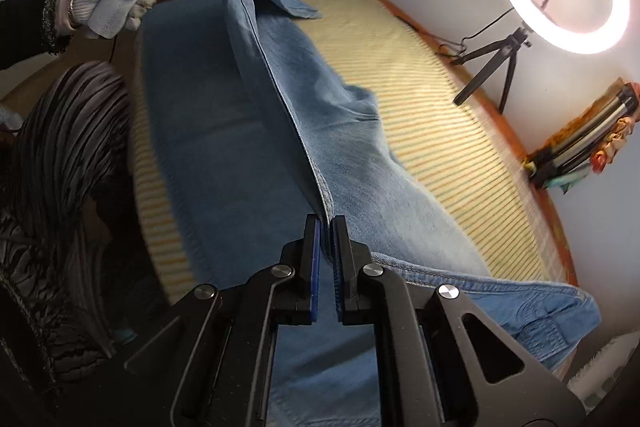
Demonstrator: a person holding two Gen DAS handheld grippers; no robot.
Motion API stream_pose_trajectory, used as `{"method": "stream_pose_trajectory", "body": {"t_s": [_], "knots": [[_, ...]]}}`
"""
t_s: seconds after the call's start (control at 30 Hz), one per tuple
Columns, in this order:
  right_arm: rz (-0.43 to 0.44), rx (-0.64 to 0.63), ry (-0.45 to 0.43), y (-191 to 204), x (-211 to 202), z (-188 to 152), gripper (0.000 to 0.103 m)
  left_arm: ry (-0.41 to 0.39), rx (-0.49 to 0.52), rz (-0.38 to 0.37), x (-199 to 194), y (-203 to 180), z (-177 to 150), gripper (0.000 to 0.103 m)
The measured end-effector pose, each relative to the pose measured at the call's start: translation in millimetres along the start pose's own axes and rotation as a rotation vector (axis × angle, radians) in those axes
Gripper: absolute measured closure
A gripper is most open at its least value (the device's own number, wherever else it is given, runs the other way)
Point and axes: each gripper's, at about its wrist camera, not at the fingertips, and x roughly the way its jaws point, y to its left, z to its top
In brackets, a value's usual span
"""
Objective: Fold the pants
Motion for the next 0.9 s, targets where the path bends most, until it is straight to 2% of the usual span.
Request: {"method": "stream_pose_trajectory", "body": {"t_s": [0.17, 0.3, 0.4, 0.47, 0.53, 0.63, 0.7, 0.9], "knots": [[0.022, -0.012, 0.039, 22.0, 5.2, -10.5, 0.096, 0.046, 0.023, 0.027, 0.2, 11.4, -32.8, 0.097], [0.021, -0.021, 0.083, 38.0, 16.0, -17.4, 0.097, 0.064, 0.026, 0.037, -6.3, 17.1, -38.8, 0.090], [0.017, -0.020, 0.100, 41.8, 22.5, -18.5, 0.097, 0.029, 0.046, 0.064, -22.8, 17.0, -32.0, 0.078], [0.018, -0.013, 0.100, 40.3, 22.1, -18.1, 0.097, 0.010, 0.071, 0.068, -29.2, 10.4, -21.8, 0.064], [0.016, -0.001, 0.099, 38.5, 21.2, -17.2, 0.096, 0.019, 0.106, 0.052, -25.8, 0.3, -9.6, 0.041], [0.016, 0.009, 0.096, 36.3, 21.3, -16.6, 0.096, 0.054, 0.208, 0.064, -6.6, -23.2, 7.5, 0.040], [0.015, 0.014, 0.095, 36.1, 21.5, -16.7, 0.096, 0.100, 0.240, 0.051, 13.4, -35.3, 12.9, 0.040], [0.001, 0.031, 0.077, 37.1, 18.2, -16.7, 0.096, 0.197, 0.258, 0.178, 73.1, -42.5, 17.7, 0.040]]}}
